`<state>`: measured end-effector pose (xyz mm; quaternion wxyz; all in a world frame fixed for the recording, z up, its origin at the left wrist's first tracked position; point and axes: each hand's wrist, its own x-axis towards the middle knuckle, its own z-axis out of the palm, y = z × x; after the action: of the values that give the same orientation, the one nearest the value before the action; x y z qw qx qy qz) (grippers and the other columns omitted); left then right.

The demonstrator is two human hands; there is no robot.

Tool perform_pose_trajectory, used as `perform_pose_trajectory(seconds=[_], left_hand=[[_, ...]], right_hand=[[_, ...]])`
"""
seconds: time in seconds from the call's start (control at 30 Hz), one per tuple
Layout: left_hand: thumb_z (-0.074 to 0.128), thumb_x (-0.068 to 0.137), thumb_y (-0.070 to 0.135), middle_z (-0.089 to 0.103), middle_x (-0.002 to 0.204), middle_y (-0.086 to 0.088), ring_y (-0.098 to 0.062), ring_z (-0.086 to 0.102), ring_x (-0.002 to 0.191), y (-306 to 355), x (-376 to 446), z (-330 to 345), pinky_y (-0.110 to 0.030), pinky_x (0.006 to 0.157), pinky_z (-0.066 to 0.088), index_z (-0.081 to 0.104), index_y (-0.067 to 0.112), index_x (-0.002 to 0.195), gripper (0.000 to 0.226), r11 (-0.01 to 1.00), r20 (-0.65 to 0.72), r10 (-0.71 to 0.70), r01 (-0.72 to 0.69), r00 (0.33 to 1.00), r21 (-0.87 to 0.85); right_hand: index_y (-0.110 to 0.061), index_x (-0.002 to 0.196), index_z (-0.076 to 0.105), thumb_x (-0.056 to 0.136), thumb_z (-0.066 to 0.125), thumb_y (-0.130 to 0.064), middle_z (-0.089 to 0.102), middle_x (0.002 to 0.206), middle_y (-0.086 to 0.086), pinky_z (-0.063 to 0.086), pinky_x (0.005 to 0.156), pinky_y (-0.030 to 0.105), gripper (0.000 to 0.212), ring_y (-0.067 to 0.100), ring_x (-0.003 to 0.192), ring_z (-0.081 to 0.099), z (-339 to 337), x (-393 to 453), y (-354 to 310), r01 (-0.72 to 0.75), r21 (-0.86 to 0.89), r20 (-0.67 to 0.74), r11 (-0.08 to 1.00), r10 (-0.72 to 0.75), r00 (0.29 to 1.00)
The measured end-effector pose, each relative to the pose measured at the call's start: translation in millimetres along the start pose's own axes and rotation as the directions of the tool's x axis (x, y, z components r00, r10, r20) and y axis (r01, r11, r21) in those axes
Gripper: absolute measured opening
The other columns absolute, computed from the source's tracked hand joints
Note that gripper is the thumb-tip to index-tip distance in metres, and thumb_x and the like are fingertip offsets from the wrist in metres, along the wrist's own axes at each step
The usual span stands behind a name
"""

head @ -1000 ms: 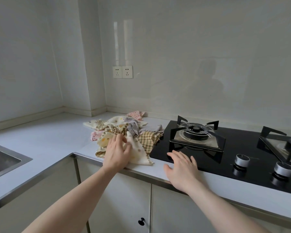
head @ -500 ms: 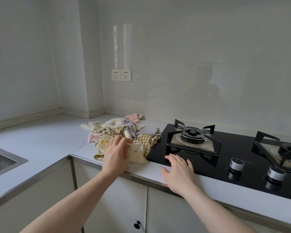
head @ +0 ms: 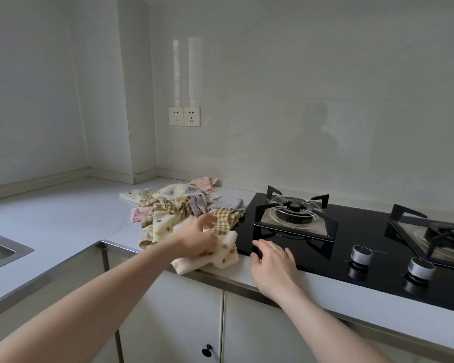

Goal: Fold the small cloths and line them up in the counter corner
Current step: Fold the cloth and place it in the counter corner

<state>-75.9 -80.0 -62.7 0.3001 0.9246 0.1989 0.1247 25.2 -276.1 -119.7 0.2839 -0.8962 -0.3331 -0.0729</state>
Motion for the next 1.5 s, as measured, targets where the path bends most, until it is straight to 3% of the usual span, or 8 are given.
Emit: perform_pose_trajectory(seconds=[0.17,0.33,0.53,0.73,1.03,1.23,1.37,1.5], left_hand=[[0.064,0.088,0.022,0.062,0.125,0.007,-0.016,0.059,0.107,12.1,2.3,-12.1,-0.031,0.09,0.053,0.063,0.033,0.131,0.045,0.924,0.125,0.035,-0.08,0.992,0.375],[0.077,0.089,0.032,0.073,0.096,0.014,-0.007,0.068,0.087,23.0,-5.4,-23.4,-0.026,0.073,0.056,0.077,0.03,0.098,0.01,0.922,-0.096,0.231,-0.186,0.968,0.339],[0.068,0.093,0.035,0.064,0.092,0.017,-0.001,0.059,0.069,66.0,-30.8,-50.8,-0.023,0.068,0.042,0.062,0.031,0.096,0.008,0.894,-0.179,0.384,-0.316,0.906,0.317],[0.071,0.089,0.024,0.063,0.079,0.011,-0.006,0.058,0.071,123.4,-54.4,-72.1,-0.025,0.067,0.045,0.058,0.024,0.085,0.013,0.853,-0.22,0.519,-0.487,0.826,0.185],[0.071,0.094,0.033,0.071,0.095,0.019,-0.001,0.062,0.077,180.4,-67.4,-88.4,-0.008,0.067,0.043,0.076,0.033,0.103,0.011,0.799,-0.007,0.595,-0.591,0.804,0.109],[0.068,0.096,0.03,0.072,0.103,0.023,0.002,0.066,0.094,191.6,-75.7,-84.9,-0.02,0.086,0.054,0.076,0.045,0.098,0.016,0.809,0.082,0.581,-0.586,0.81,0.047],[0.069,0.095,0.037,0.072,0.083,0.027,0.004,0.063,0.07,193.0,-78.1,-83.6,-0.012,0.064,0.049,0.079,0.04,0.097,0.01,0.812,0.118,0.564,-0.575,0.817,0.096],[0.072,0.093,0.04,0.072,0.078,0.007,-0.003,0.053,0.062,187.6,-74.1,-80.5,-0.013,0.059,0.042,0.081,0.027,0.092,0.016,0.749,0.084,0.621,-0.621,0.779,0.228]], right_hand=[[-0.03,0.148,0.048,0.107,0.039,-0.035,0.047,0.154,-0.012,0.011,0.127,0.041,0.042,0.008,0.146,0.035,0.4,-0.2,1.0,0.002,0.031,-0.014,1.0,-0.002,1.0],[-0.03,0.144,0.052,0.105,0.046,-0.038,0.057,0.144,-0.011,0.032,0.119,0.037,0.041,0.014,0.135,0.049,-8.3,-7.0,2.2,-0.049,0.214,-0.034,0.976,0.058,0.998],[-0.032,0.145,0.05,0.1,0.061,-0.035,0.059,0.137,-0.011,0.041,0.1,0.026,0.046,0.006,0.12,0.057,-42.5,-14.5,3.3,-0.106,0.603,0.046,0.791,0.098,0.994],[-0.038,0.152,0.037,0.095,0.059,-0.053,0.05,0.145,-0.021,0.04,0.106,0.028,0.063,0.001,0.129,0.052,-119.0,-20.3,-9.2,0.097,0.624,-0.041,0.776,-0.092,0.995],[-0.033,0.152,0.043,0.091,0.076,-0.028,0.057,0.138,-0.016,0.045,0.108,0.031,0.069,0.009,0.125,0.058,-203.0,-19.7,-11.4,0.157,0.49,0.029,0.857,-0.197,0.98],[-0.041,0.135,0.061,0.083,0.074,-0.04,0.067,0.131,-0.021,0.046,0.105,0.04,0.054,0.003,0.127,0.058,-213.0,-27.0,-12.7,0.028,0.579,0.224,0.815,-0.192,0.956],[-0.035,0.124,0.07,0.092,0.066,-0.033,0.072,0.123,-0.014,0.048,0.104,0.041,0.032,0.005,0.123,0.062,-214.9,-32.0,-14.6,-0.027,0.611,0.284,0.791,-0.188,0.94],[-0.02,0.105,0.076,0.092,0.074,-0.024,0.076,0.113,0.003,0.052,0.106,0.043,0.014,0.014,0.105,0.069,-207.8,-30.8,-8.1,-0.05,0.577,0.276,0.815,-0.137,0.951]])
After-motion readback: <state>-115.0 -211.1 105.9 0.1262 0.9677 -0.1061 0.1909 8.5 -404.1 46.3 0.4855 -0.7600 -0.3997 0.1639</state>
